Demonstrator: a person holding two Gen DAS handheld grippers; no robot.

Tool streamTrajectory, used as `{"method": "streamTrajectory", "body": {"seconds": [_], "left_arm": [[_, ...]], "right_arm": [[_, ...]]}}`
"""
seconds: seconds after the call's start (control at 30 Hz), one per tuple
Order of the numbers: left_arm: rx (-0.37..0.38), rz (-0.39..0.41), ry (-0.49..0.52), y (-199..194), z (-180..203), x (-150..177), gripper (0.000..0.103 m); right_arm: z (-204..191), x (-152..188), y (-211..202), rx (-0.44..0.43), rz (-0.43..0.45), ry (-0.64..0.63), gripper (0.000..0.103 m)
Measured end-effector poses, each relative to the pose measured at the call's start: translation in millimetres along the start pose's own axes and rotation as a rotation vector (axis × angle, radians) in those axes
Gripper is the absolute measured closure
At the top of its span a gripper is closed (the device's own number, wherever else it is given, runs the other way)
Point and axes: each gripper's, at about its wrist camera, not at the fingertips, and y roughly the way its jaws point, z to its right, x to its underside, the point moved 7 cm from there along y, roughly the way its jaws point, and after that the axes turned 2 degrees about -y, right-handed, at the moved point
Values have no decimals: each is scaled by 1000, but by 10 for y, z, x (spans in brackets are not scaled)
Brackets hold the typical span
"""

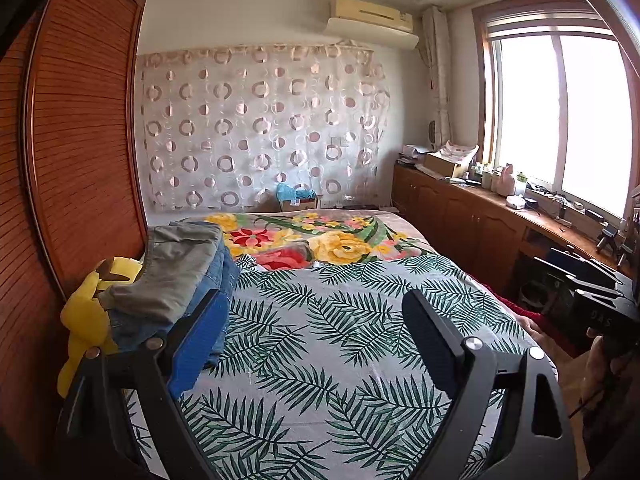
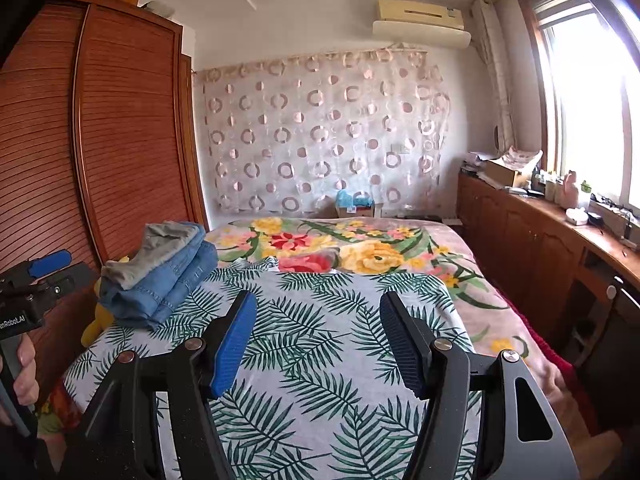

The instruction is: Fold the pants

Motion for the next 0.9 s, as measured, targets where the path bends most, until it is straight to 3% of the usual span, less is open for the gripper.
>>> {"method": "streamTrajectory", "body": {"seconds": [0.9], "left_arm": [[2,-3,-1,31,-5,24,13]], "right_arm": [[89,13,-23,-1,0,5,37]]}}
